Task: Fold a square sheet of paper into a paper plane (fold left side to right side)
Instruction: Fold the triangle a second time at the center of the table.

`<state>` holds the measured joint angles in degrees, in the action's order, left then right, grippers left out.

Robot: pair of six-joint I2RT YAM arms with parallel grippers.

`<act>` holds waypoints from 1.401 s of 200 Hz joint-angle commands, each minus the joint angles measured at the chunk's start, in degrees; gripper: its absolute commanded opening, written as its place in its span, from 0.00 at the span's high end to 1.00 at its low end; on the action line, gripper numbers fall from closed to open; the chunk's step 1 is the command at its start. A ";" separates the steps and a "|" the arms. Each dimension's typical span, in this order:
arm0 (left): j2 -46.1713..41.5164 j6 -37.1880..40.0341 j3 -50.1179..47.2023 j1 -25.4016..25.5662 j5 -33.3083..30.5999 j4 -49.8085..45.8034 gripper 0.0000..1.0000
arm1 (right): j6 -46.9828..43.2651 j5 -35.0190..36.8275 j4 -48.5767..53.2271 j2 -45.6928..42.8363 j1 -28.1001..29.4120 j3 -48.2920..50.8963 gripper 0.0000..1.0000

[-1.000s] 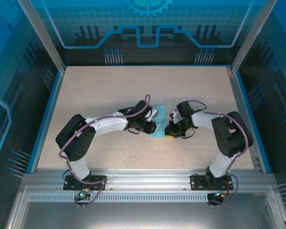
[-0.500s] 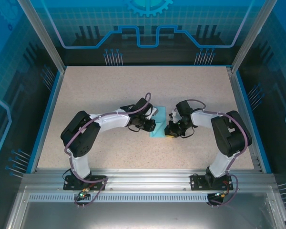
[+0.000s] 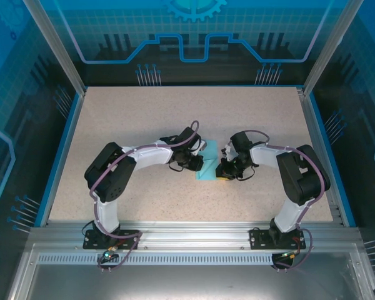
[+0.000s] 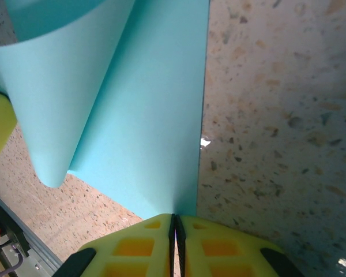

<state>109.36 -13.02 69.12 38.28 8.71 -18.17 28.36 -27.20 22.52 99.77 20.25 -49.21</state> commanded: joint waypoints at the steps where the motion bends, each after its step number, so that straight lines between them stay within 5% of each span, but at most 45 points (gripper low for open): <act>1: 1.36 0.53 1.97 -0.59 -1.43 -2.17 0.87 | -0.99 2.90 3.21 1.49 0.83 0.25 0.87; 280: 4.28 -0.33 4.37 -1.04 -5.39 -3.86 0.87 | -1.24 3.12 3.61 2.11 1.04 0.36 0.86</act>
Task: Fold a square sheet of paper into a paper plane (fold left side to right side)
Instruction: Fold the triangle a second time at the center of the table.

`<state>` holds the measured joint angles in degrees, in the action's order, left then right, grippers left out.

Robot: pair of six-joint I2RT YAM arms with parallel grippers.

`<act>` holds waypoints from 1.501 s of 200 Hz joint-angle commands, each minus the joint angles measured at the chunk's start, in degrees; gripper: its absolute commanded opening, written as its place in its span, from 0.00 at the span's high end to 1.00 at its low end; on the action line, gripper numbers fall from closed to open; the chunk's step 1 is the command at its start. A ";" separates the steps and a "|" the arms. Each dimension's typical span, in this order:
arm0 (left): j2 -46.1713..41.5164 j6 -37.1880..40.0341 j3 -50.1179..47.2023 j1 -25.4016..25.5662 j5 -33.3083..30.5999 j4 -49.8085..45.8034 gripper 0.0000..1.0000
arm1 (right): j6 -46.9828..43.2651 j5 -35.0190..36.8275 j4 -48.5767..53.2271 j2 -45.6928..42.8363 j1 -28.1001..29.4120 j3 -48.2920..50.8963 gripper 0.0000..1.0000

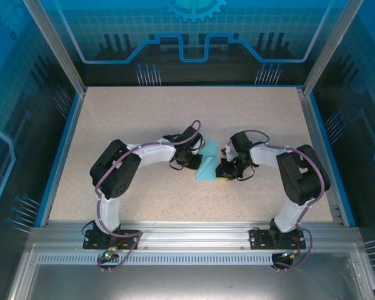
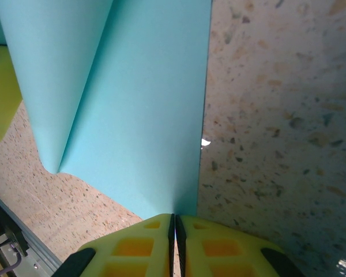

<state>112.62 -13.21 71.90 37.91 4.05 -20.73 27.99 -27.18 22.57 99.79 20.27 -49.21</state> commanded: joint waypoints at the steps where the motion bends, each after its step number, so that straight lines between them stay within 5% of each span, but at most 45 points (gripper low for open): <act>1: 1.02 -0.14 1.63 -0.70 -0.73 -1.32 0.88 | -0.89 3.10 3.60 2.08 1.01 0.39 0.86; 84: 2.15 -0.43 0.96 -0.67 -0.04 -0.99 0.88 | -1.18 1.65 3.10 1.65 1.08 -0.05 0.85; 166: 1.90 -0.78 -0.34 -0.71 1.22 -0.53 0.88 | 4.65 -7.39 -2.93 -6.19 -2.95 -0.84 0.86; 300: 1.63 -0.81 -0.88 -0.63 1.83 0.03 0.88 | 12.76 -4.35 -7.99 7.99 2.46 -13.81 0.88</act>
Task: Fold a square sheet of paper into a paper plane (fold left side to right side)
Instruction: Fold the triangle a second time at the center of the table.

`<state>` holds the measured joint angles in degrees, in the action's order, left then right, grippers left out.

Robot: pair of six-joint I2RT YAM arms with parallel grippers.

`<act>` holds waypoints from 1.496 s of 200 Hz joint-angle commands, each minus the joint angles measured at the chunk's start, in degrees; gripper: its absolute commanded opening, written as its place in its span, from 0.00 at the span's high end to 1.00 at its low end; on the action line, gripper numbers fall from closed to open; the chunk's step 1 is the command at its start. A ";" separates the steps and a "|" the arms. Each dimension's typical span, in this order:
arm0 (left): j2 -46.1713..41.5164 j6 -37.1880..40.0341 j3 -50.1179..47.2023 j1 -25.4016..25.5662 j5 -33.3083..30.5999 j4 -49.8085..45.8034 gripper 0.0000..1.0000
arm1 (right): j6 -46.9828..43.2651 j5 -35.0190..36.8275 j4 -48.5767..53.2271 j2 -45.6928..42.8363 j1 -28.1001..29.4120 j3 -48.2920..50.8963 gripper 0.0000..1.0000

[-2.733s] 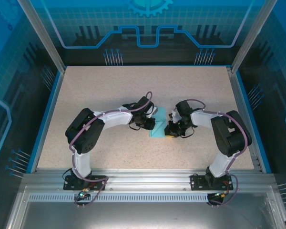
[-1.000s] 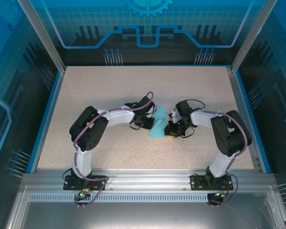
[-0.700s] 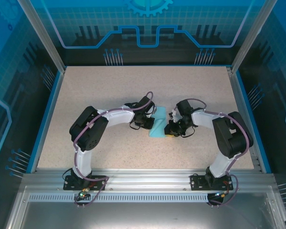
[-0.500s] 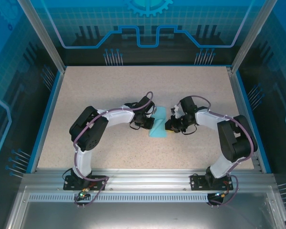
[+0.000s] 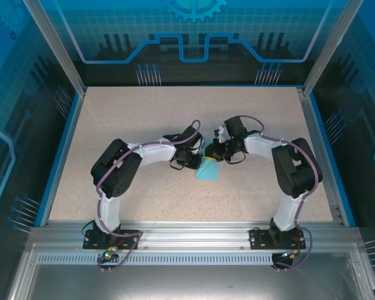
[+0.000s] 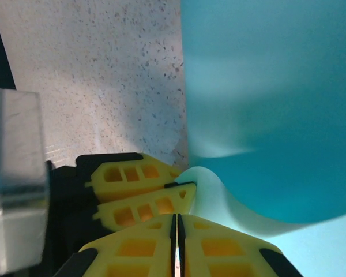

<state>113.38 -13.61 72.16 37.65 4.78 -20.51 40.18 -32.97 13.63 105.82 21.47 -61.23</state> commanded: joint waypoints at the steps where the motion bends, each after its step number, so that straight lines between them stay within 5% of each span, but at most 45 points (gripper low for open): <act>1: 0.87 -0.39 -1.14 -0.38 1.11 -0.21 0.88 | 0.53 1.47 1.09 2.08 1.27 -1.79 0.88; 238: 0.99 -0.19 -0.40 -0.36 0.89 -0.99 0.88 | -4.72 8.10 6.68 5.87 1.20 1.18 0.87; 299: -5.57 0.25 0.11 -0.46 -0.28 -3.62 0.75 | -4.84 8.21 5.97 5.87 0.20 3.40 0.87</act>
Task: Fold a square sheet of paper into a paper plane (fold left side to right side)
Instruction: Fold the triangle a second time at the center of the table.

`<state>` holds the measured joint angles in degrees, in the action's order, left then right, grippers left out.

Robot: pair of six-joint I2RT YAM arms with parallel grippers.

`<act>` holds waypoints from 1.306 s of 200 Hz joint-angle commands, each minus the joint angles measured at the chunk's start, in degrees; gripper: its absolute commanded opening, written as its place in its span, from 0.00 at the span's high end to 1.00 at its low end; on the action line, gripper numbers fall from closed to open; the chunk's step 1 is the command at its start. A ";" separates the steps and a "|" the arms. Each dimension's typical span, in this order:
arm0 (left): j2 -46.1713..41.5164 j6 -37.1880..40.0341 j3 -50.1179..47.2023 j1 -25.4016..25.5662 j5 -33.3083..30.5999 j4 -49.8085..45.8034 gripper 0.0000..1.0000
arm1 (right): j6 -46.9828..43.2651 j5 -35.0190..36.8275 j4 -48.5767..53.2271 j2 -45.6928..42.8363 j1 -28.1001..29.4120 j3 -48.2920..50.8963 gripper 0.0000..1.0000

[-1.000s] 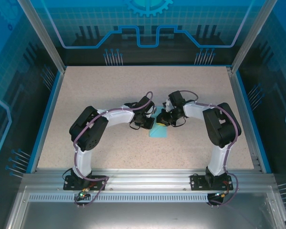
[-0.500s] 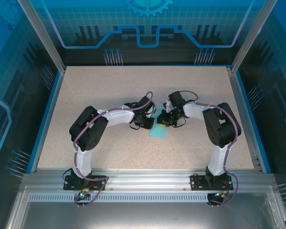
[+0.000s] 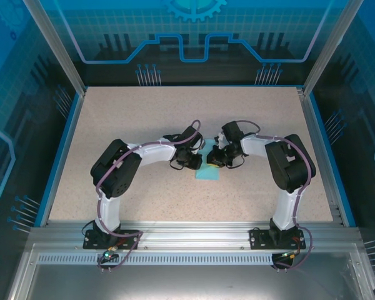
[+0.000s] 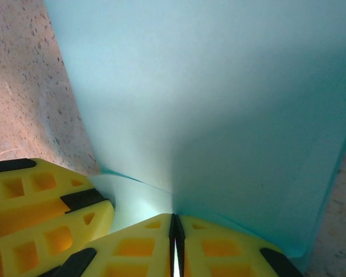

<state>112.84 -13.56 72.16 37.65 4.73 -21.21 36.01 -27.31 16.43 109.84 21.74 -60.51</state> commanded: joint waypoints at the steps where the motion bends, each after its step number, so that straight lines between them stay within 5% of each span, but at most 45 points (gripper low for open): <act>1: -5.27 0.16 0.10 -0.42 -0.29 -2.99 0.75 | -0.67 2.54 3.22 1.86 -0.05 2.68 0.87; 52: -14.67 -1.22 -3.29 -0.37 4.83 -2.13 0.61 | -0.68 2.44 2.81 2.11 -0.05 2.72 0.87; 116: -10.18 -5.41 -6.69 2.46 16.54 5.73 0.61 | -0.77 2.09 2.91 2.08 -0.03 2.44 0.87; 261: -4.16 -6.82 -9.79 3.48 15.28 6.43 0.62 | -1.64 1.82 4.13 2.09 -0.04 1.83 0.87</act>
<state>108.07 -19.42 64.58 40.91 19.90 -15.57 35.57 -27.83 15.94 109.84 21.61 -60.20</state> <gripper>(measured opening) 0.384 0.130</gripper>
